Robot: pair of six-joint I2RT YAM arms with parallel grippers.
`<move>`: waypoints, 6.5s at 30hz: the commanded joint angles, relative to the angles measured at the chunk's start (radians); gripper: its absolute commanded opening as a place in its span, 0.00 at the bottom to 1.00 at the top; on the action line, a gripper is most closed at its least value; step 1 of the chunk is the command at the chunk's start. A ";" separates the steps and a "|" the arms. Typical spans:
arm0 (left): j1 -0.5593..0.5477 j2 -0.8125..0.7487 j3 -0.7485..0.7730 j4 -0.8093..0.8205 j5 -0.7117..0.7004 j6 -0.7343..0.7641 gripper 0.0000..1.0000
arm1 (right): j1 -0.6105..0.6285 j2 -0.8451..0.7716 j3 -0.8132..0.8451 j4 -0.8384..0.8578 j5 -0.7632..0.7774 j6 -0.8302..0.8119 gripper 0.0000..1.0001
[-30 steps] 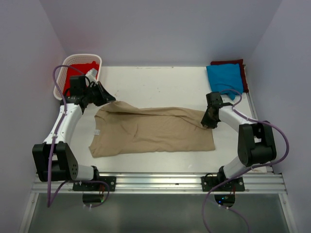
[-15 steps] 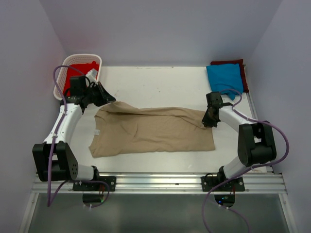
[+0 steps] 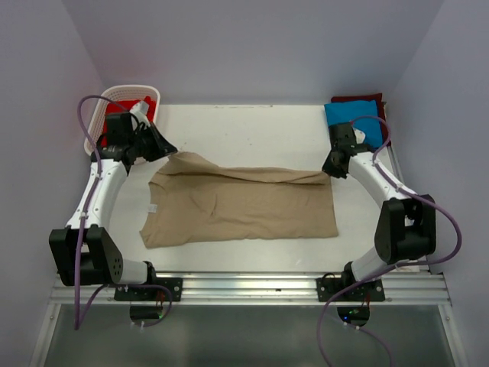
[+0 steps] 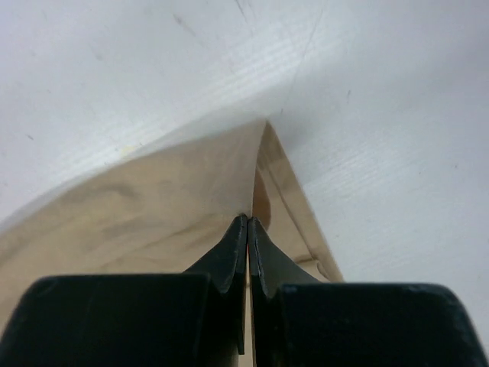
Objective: Fold and stack the t-shirts
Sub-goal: Fold the other side of the tshirt into a rectangle, then rotate the tshirt 90 degrees
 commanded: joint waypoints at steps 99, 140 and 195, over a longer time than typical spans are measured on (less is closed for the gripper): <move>0.053 -0.192 -0.440 0.124 -0.112 -0.101 0.00 | -0.062 0.033 -0.122 0.113 -0.236 -0.047 0.00; 0.007 0.581 -0.027 0.228 -0.185 -0.201 0.00 | 0.177 0.044 -0.373 0.155 -0.196 -0.004 0.00; -0.223 1.122 0.867 0.831 0.472 -0.529 0.38 | 0.950 -0.145 -0.239 0.233 -0.388 0.257 0.13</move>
